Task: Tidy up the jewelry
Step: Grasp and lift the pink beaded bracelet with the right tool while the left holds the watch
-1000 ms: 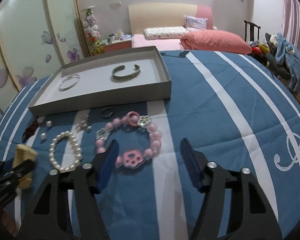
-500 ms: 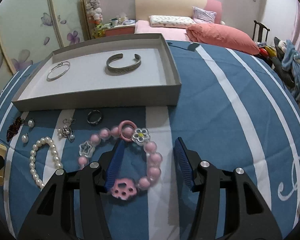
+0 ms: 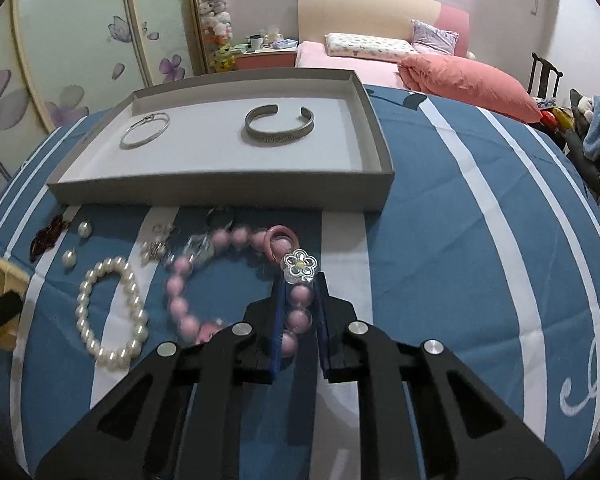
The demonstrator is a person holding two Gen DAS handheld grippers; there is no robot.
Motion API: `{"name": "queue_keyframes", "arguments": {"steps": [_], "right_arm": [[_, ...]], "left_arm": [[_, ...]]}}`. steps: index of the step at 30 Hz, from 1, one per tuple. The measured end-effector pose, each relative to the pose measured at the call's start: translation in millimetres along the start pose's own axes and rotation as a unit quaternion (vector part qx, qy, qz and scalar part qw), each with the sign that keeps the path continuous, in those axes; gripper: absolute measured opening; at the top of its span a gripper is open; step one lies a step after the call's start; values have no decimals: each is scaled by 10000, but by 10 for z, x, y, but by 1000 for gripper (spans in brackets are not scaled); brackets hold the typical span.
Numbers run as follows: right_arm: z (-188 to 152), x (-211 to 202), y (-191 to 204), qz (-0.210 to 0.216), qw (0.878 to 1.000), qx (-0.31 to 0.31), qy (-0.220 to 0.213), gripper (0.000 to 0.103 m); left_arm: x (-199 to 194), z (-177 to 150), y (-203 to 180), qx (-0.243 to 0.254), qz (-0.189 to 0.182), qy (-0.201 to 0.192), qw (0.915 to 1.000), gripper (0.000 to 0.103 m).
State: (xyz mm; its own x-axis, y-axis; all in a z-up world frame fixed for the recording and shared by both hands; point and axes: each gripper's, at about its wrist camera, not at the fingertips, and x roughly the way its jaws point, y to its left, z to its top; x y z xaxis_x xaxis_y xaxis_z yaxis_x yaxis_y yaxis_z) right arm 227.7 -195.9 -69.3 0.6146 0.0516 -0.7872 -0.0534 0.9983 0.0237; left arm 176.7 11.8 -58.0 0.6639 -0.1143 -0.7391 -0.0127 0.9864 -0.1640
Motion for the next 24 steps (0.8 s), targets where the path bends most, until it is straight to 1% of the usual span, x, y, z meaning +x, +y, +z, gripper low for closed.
{"name": "queue_keyframes", "arguments": {"steps": [4, 6, 8, 10, 11, 12, 14, 16, 18, 21, 24], "right_arm": [[-65, -55, 20, 1, 10000, -90, 0, 17], [-42, -43, 14, -51, 9999, -102, -13, 27], [3, -5, -1, -54, 10000, -63, -15, 32], [57, 39, 7, 5, 10000, -81, -18, 33], [70, 55, 17, 8, 9999, -109, -32, 33], [75, 64, 27, 20, 9999, -135, -37, 30], [80, 67, 37, 92, 9998, -171, -38, 20], [57, 37, 23, 90, 9999, -113, -48, 19], [0, -34, -8, 134, 9998, -3, -150, 19], [-77, -245, -80, 305, 9979, 257, -505, 19], [-141, -521, -115, 534, 9929, 436, -969, 19]], "left_arm": [[6, 5, 3, -24, -6, -4, 10000, 44], [4, 8, 7, -26, -12, 1, 10000, 44], [2, 6, 3, -30, -23, 5, 10000, 44], [-2, 4, 5, -34, -16, 3, 10000, 44], [-10, 2, 12, -41, -15, 1, 10000, 44], [-12, 4, 16, -49, -4, -6, 10000, 44], [-26, 2, 35, -70, 4, -17, 10000, 44], [-56, 1, 50, -93, 7, -48, 9999, 44], [-84, -1, 69, -108, 11, -81, 9999, 44], [-139, 0, 91, -143, 15, -137, 9998, 44], [-181, 7, 99, -160, 13, -187, 9997, 44]]}}
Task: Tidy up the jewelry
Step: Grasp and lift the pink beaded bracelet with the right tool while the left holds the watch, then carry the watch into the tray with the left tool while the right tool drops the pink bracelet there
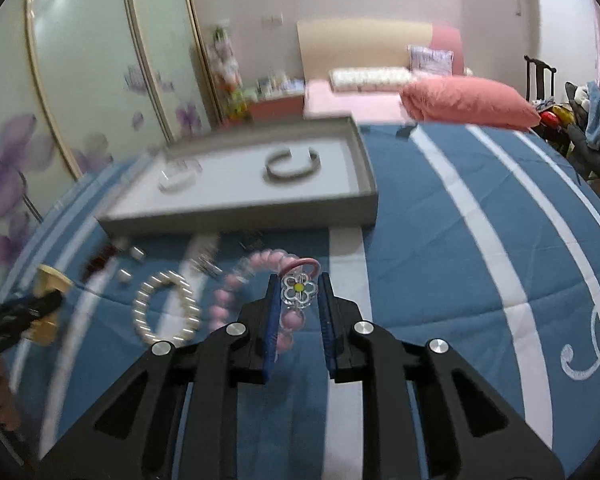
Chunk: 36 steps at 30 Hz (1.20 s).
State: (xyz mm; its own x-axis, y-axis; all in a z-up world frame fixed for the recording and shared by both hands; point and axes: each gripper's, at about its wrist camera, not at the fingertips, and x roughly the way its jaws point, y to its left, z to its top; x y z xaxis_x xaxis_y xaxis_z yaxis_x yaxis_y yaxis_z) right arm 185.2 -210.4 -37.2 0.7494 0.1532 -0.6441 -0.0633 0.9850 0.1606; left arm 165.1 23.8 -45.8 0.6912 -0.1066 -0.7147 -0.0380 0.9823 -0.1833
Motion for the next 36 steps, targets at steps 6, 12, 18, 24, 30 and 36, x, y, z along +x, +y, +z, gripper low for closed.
{"name": "queue_keyframes", "arguments": {"steps": [6, 12, 18, 24, 30, 36], "right_arm": [[59, -482, 48, 473, 9953, 289, -794, 19], [89, -781, 47, 839, 9858, 567, -1339, 19], [63, -935, 143, 1015, 9786, 542, -1705, 19], [37, -901, 181, 989, 9782, 505, -1757, 19], [55, -873, 217, 921, 9781, 432, -1813, 19], [198, -883, 235, 774, 9753, 324, -2044, 19]], "left_arm": [[-117, 4, -34, 20, -47, -159, 9999, 44], [-251, -5, -107, 109, -105, -363, 9992, 44], [-368, 6, -179, 223, -101, -560, 9981, 44], [-412, 46, -219, 287, -89, -676, 9973, 44], [-420, 153, -255, 390, -19, -784, 9962, 44], [-421, 384, -307, 502, 115, -1022, 9934, 44]]}}
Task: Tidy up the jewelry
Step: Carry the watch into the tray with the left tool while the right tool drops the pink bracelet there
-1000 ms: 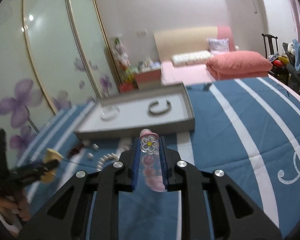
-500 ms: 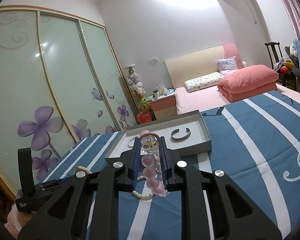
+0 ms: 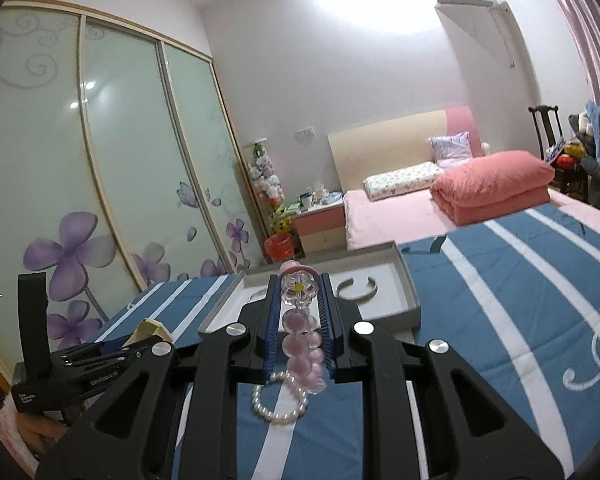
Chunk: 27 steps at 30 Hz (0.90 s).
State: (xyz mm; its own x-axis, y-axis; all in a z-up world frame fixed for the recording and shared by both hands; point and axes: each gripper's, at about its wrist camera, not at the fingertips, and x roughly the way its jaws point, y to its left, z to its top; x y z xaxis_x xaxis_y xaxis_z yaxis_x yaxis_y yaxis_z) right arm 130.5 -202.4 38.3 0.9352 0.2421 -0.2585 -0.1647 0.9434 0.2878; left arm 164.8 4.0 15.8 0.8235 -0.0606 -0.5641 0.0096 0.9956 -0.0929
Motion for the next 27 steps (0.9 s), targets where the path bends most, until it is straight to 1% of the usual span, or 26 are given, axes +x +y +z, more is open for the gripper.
{"name": "queue_keyframes", "arguments": {"steps": [10, 15, 19, 27], "right_arm": [[284, 165, 120, -115, 9982, -381, -446, 19], [358, 280, 148, -154, 9972, -469, -553, 19], [356, 477, 141, -256, 9971, -508, -498, 19], [342, 883, 24, -478, 9975, -475, -234, 20]], "left_arm": [[85, 399, -87, 157, 115, -473, 9987, 44], [197, 542, -152, 214, 113, -676, 9974, 44], [349, 642, -149, 183, 70, -738, 9971, 44], [778, 825, -182, 203, 136, -739, 9970, 44]]}}
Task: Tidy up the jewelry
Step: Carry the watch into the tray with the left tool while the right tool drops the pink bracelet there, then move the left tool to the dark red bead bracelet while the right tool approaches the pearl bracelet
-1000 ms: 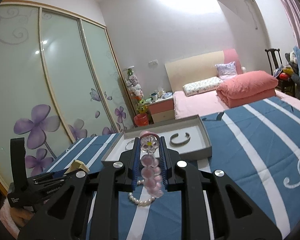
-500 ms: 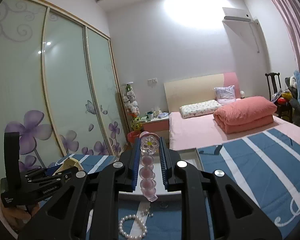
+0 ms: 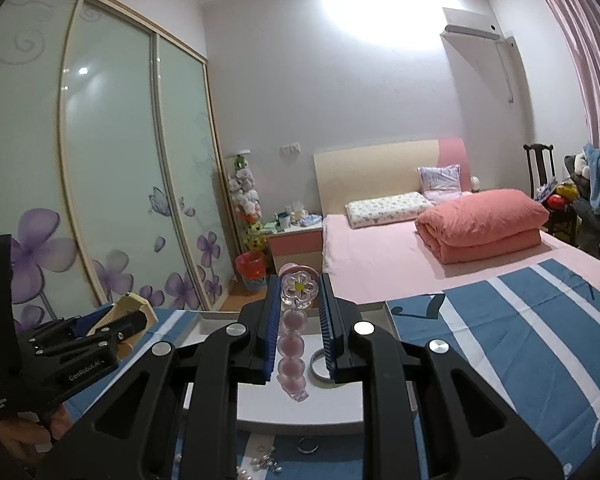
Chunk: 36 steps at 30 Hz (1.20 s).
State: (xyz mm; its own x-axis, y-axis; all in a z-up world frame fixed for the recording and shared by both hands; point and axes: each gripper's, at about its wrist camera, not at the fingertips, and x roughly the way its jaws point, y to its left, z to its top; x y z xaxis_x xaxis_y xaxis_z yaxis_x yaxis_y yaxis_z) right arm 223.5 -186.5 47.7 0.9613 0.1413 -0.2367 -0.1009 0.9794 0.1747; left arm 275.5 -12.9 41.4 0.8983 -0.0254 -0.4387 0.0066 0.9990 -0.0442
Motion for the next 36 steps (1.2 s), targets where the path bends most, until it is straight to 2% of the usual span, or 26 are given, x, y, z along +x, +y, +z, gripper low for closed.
{"name": "queue_keyframes", "arguments": {"steps": [8, 9, 11, 12, 15, 21, 23, 25, 27, 36], "right_arm": [[-116, 459, 6, -88, 9990, 46, 442, 20], [-145, 515, 8, -88, 9986, 44, 513, 20], [-187, 609, -6, -109, 9979, 51, 630, 20], [-218, 651, -17, -124, 9975, 59, 698, 20], [-309, 769, -40, -134, 9954, 115, 946, 20], [-381, 848, -14, -150, 9929, 140, 1167, 20], [-386, 856, 7, -129, 9920, 129, 1252, 20], [-371, 827, 25, -117, 9925, 118, 1213, 23], [-339, 780, 28, -127, 9932, 96, 1154, 32], [-258, 533, 19, -99, 9945, 127, 1038, 32]], "left_arm": [[391, 8, -24, -1, -51, 38, 10000, 43], [431, 9, -33, 28, -57, 45, 10000, 41], [578, -9, -56, 119, -58, 182, 9997, 27], [630, -21, -47, 103, -30, 266, 9996, 26], [752, -63, 52, -149, -76, 506, 9986, 26], [759, -88, 145, -145, 37, 508, 9986, 29], [746, -101, 158, -157, 55, 502, 9986, 35], [719, -100, 157, -160, 76, 489, 9986, 38], [682, -97, 179, -175, 99, 477, 9987, 39], [384, -98, 355, -311, 169, 361, 9987, 41]]}}
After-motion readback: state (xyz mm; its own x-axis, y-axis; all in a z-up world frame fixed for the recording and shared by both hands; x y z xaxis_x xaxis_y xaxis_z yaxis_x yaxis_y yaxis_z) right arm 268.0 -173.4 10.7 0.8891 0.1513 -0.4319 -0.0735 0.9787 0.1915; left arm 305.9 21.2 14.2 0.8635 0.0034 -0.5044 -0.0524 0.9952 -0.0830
